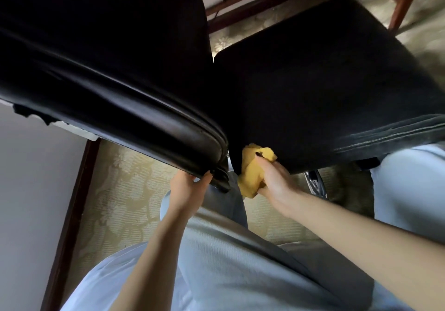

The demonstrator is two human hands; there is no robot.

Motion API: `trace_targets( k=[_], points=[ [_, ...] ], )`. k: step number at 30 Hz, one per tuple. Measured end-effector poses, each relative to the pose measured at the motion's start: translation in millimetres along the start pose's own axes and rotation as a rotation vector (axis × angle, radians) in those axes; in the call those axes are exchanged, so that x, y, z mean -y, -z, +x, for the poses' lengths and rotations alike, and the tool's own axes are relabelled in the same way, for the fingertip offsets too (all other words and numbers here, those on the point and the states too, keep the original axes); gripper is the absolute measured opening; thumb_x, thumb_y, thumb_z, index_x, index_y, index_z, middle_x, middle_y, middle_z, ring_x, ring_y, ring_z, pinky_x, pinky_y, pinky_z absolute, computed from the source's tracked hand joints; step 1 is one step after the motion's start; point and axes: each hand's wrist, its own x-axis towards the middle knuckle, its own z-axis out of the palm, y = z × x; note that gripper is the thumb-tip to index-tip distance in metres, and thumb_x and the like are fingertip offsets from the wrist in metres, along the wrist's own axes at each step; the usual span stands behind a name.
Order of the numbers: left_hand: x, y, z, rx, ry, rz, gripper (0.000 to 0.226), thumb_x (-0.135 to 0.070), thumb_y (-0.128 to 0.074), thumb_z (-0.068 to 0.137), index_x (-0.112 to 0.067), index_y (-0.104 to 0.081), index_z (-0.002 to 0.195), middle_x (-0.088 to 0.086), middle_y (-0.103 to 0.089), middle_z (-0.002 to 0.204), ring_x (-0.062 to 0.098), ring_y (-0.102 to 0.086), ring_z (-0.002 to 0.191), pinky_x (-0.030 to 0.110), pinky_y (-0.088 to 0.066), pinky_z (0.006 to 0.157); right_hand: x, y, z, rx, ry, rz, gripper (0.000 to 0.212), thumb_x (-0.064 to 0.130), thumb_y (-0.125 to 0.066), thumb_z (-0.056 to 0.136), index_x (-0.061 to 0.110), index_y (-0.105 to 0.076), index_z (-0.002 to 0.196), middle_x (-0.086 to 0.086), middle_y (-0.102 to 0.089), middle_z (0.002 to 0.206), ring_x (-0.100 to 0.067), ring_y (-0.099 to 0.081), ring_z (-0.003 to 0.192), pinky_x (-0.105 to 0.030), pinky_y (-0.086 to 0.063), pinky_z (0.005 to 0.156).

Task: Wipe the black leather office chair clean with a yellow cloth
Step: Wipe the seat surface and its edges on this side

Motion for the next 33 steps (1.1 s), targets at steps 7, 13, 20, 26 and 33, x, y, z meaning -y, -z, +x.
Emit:
trace_targets(
  k=[7,13,20,26,33],
  points=[
    [-2,-1,0,-0.007,0.020,-0.001,0.010,-0.015,-0.063,0.086,-0.020,-0.058,0.079,-0.007,-0.058,0.073,0.016,-0.054,0.082,0.020,-0.033,0.062,23,-37,-3,0.301,0.303,-0.044,0.041,0.027,-0.029,0.104,0.028,-0.031,0.145,0.004,-0.033,0.151,-0.012,-0.030,0.140,-0.036,-0.021,0.118],
    [1,-6,3,-0.027,-0.029,-0.051,0.008,-0.008,-0.061,0.085,-0.008,-0.059,0.077,-0.006,-0.056,0.066,0.013,-0.052,0.073,0.023,-0.036,0.057,17,-38,22,0.356,0.118,0.132,0.028,0.034,-0.025,0.104,0.035,-0.050,0.117,0.005,-0.058,0.121,-0.010,-0.053,0.114,-0.033,-0.039,0.106],
    [9,-4,4,-0.031,0.029,0.078,0.028,-0.028,-0.058,0.083,-0.016,-0.045,0.061,-0.005,-0.043,0.048,0.015,-0.044,0.056,0.026,-0.035,0.051,11,-45,53,0.319,0.086,0.069,0.021,0.037,-0.029,0.102,0.033,-0.048,0.109,0.004,-0.056,0.116,-0.010,-0.051,0.115,-0.039,-0.036,0.111],
    [5,-7,3,-0.056,-0.022,0.036,0.026,-0.016,-0.060,0.086,0.003,-0.052,0.071,0.005,-0.045,0.055,0.008,-0.039,0.051,0.014,-0.031,0.045,8,-50,67,0.216,0.019,-0.223,0.023,0.041,-0.027,0.102,0.035,-0.046,0.092,0.007,-0.054,0.103,-0.012,-0.048,0.112,-0.028,-0.036,0.099],
    [3,-8,1,-0.058,-0.026,0.022,0.056,-0.009,-0.060,0.086,-0.023,-0.024,0.045,-0.007,-0.034,0.033,0.008,-0.037,0.041,0.016,-0.025,0.042,-15,-55,59,0.088,0.080,-0.066,0.023,0.038,-0.037,0.097,0.045,-0.057,0.086,0.013,-0.059,0.088,-0.012,-0.054,0.097,-0.036,-0.034,0.100]
  ],
)
